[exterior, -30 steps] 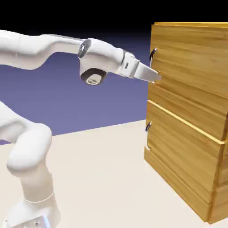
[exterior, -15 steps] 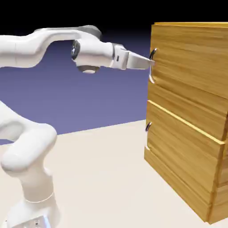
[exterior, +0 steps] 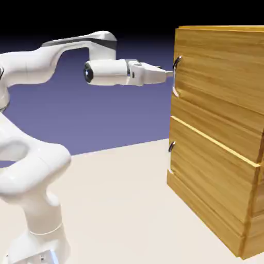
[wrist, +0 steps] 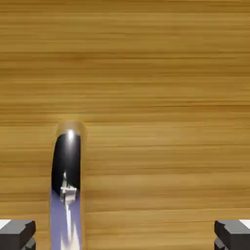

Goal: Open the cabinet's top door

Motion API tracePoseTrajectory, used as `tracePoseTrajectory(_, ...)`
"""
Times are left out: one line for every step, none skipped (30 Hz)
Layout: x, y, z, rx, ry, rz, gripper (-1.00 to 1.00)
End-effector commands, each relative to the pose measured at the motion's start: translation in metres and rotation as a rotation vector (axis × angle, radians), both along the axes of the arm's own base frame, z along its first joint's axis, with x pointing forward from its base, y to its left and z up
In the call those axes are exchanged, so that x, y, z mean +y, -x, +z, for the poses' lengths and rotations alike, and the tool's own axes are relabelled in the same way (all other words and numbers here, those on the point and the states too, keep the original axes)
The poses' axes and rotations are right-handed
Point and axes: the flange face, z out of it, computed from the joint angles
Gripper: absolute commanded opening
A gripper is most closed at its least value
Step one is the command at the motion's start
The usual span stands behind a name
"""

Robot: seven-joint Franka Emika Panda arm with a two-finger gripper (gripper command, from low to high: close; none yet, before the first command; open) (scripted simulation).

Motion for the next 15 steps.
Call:
tracePoseTrajectory(0.005,-0.003,-0.005,-0.005,0.002,0.001,0.00)
tracePoseTrajectory(0.010,-0.006,-0.010,-0.010,0.004,0.001,0.00)
tracePoseTrajectory(0.016,-0.009,-0.016,-0.014,0.005,0.001,0.00)
tracePoseTrajectory(0.021,-0.012,-0.021,-0.018,0.007,0.002,0.00)
tracePoseTrajectory(0.023,-0.014,-0.024,-0.020,0.008,0.002,0.00)
tracePoseTrajectory(0.023,-0.014,-0.024,-0.020,0.008,0.002,0.00)
tracePoseTrajectory(0.023,-0.024,-0.024,-0.020,0.009,0.001,0.00)
tracePoseTrajectory(0.023,-0.034,-0.024,-0.020,0.010,0.001,0.00)
tracePoseTrajectory(0.023,-0.044,-0.024,-0.020,0.010,0.001,0.00)
tracePoseTrajectory(0.022,-0.054,-0.024,-0.020,0.009,0.001,0.00)
tracePoseTrajectory(0.021,-0.064,-0.024,-0.020,0.008,0.002,0.00)
tracePoseTrajectory(0.021,-0.064,-0.024,-0.020,0.008,0.002,-1.00)
tracePoseTrajectory(0.021,-0.064,-0.024,-0.020,0.008,0.002,-1.00)
tracePoseTrajectory(0.018,-0.056,-0.024,-0.020,0.008,0.020,-1.00)
tracePoseTrajectory(0.016,-0.048,-0.024,-0.020,0.007,0.038,-1.00)
